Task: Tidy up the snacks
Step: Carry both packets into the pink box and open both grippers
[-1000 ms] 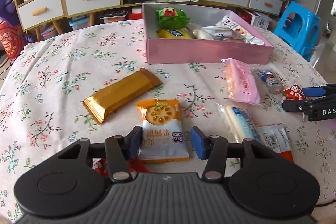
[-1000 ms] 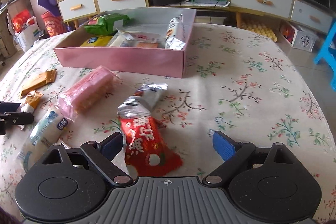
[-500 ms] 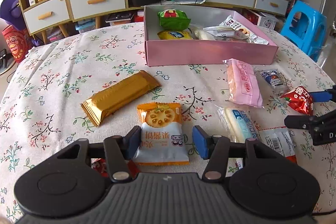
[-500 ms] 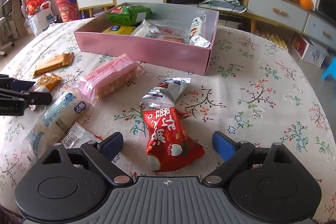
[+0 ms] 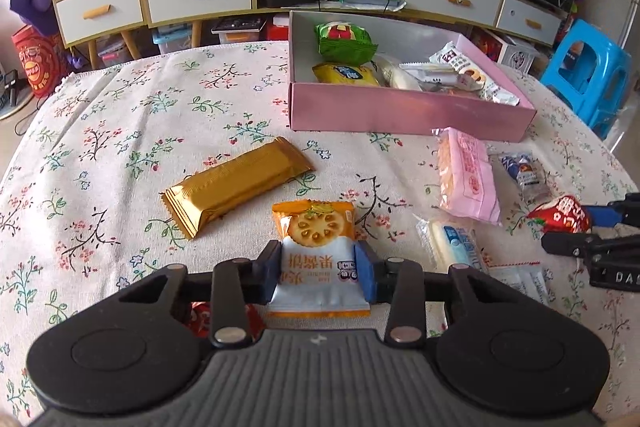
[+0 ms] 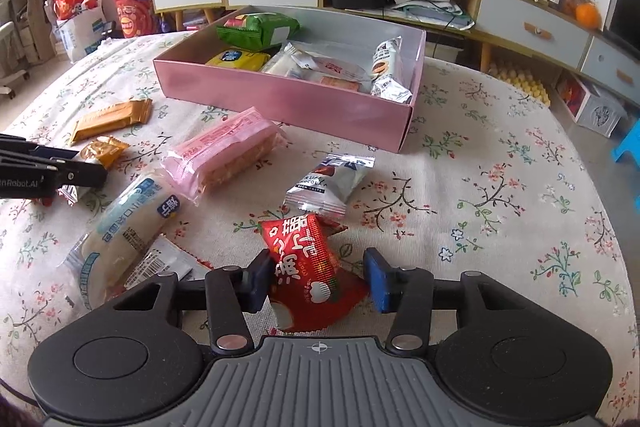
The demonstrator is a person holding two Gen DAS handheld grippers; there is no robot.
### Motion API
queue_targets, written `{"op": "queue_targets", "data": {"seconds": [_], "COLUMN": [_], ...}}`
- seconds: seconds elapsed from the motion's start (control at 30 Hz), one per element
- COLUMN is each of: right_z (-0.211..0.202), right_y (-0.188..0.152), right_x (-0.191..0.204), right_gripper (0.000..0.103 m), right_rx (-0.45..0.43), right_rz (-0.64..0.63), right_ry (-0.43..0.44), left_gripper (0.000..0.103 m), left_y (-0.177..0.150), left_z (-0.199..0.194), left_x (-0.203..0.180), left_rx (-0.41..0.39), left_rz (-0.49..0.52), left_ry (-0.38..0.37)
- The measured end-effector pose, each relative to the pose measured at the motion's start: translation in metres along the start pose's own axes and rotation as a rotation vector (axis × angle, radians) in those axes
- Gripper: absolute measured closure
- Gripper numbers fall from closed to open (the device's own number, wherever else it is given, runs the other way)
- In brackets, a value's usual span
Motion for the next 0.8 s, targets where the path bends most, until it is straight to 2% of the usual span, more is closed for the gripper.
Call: {"op": "queue_targets", "data": {"seconds": [0.4, 0.8], "right_z": [-0.017, -0.029], "right_y": [0.01, 0.026], "right_x": [0.003, -0.004], "right_gripper": [0.056, 0.056], "right_rx": [-0.017, -0.037], "right_rz": [0.055, 0.14], "right_ry": [0.024, 0.061], "left_gripper": [0.067, 0.067], "left_y": [0.01, 0.028], "left_z": [-0.007, -0.018], "left_x": [0.002, 0.007], "left_rx": [0.0, -0.033], "left_rz": [-0.069, -0.16], "left_ry": [-0.033, -0.059]}}
Point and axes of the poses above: each gripper's, at about its wrist camera, not at the fingertips, and z roughly the way its jaws point, x to its left, y to its top, the point moved 8 cm from there along z, roughly the way its jaws point, and after that the axes turned 12 degrees about y, right-handed, at the moved point
